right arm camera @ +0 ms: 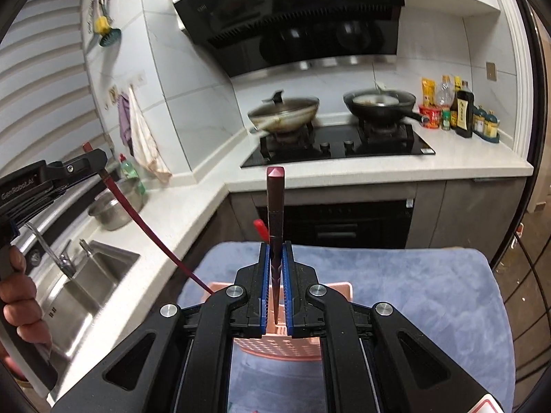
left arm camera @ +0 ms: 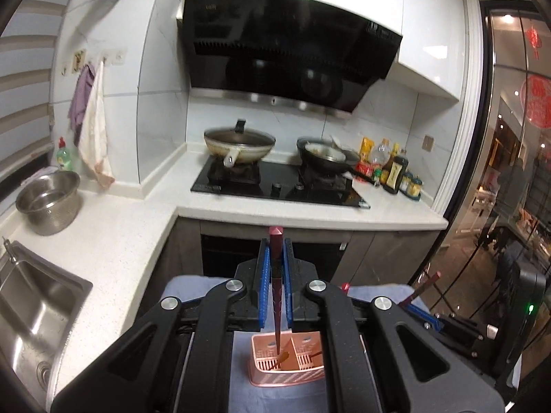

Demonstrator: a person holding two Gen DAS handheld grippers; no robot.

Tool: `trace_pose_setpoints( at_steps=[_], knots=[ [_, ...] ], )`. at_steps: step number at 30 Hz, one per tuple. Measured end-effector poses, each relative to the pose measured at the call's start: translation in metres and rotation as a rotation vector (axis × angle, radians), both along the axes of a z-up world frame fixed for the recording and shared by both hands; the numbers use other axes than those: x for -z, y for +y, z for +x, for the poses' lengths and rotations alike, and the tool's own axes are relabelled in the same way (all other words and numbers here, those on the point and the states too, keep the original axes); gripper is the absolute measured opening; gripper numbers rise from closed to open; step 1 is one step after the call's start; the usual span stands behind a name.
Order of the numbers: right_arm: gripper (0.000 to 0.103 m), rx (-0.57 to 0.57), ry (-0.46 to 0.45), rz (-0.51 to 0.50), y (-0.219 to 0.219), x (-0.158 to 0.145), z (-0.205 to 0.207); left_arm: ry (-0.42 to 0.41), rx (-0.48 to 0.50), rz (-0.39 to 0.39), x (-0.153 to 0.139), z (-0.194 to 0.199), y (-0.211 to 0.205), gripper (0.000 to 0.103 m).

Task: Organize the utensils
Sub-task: 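Carry both chopsticks into the pink basket and open both tools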

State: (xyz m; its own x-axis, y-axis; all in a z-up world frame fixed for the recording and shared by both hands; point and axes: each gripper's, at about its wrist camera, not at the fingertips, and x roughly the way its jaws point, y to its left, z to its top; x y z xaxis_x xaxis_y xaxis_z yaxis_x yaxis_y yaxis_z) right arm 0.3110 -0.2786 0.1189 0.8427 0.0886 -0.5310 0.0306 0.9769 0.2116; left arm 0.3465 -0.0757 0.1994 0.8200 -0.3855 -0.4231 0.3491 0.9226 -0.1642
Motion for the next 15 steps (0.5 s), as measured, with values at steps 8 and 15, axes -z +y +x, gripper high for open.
trace_pose_setpoints(
  at_steps=[8,15],
  knots=[
    [0.007,0.011,0.06,-0.018,-0.001,0.022,0.015,0.105,-0.014,0.019,0.047,0.016,-0.005,0.007],
    [0.03,0.043,0.017,-0.019,0.001,0.012,-0.001,0.083,-0.07,0.042,0.049,-0.001,-0.001,0.051]
  ],
)
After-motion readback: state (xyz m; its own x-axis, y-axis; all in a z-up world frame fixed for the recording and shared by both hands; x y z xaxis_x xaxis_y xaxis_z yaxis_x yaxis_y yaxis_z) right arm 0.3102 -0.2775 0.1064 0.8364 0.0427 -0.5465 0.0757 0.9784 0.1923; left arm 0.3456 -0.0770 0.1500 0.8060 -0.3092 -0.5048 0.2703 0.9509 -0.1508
